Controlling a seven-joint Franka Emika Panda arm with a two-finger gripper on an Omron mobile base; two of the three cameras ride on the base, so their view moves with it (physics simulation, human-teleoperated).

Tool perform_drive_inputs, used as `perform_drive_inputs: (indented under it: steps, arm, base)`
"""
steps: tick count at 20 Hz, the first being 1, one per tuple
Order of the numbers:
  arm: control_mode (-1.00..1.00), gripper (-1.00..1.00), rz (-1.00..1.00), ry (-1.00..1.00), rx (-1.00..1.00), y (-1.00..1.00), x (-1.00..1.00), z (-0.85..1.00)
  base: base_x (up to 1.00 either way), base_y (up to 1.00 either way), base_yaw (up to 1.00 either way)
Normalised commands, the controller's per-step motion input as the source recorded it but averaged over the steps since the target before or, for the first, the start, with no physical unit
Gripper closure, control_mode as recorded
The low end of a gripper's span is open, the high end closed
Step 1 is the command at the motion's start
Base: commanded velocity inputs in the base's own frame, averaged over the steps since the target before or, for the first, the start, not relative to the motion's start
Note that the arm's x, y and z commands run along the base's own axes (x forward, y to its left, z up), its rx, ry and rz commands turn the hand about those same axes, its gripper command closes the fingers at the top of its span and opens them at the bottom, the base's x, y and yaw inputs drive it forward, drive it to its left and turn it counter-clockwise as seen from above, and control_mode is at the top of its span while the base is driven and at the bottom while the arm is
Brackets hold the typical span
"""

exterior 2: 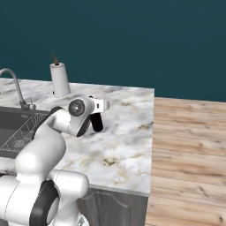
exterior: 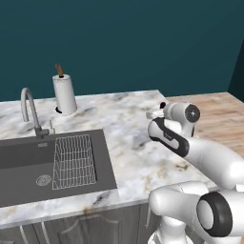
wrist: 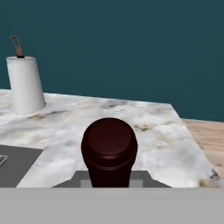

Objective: Move the drinks to the dining counter.

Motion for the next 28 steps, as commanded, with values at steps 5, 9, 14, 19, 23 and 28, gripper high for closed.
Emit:
perform_drive_inputs:
  steps: [5, 9, 14, 19, 23, 28]
  arm:
    - [-1.0, 1.0, 0.0, 0.05, 0.0, 0.0, 0.09, -0.25]
    - [-1.0, 1.0, 0.0, 0.03, 0.0, 0.0, 0.11, -0.26]
    - [-1.0, 1.0, 0.0, 0.0, 0.0, 0.0, 0.11, -0.29]
    - [-1.0, 1.0, 0.0, 0.0, 0.0, 0.0, 0.02, -0.32]
    - [-1.0, 1.0, 0.0, 0.0, 0.0, 0.0, 0.0, -0.31]
    - [-1.0, 1.0, 0.0, 0.0, 0.0, 0.0, 0.01, -0.27]
  base:
    - [0.0, 0.0, 0.0]
    - [0.0, 0.0, 0.0]
    - [0.0, 0.0, 0.0]
    - [0.0, 0.0, 0.0]
    - [0.0, 0.0, 0.0]
    - [0.0, 0.0, 0.0]
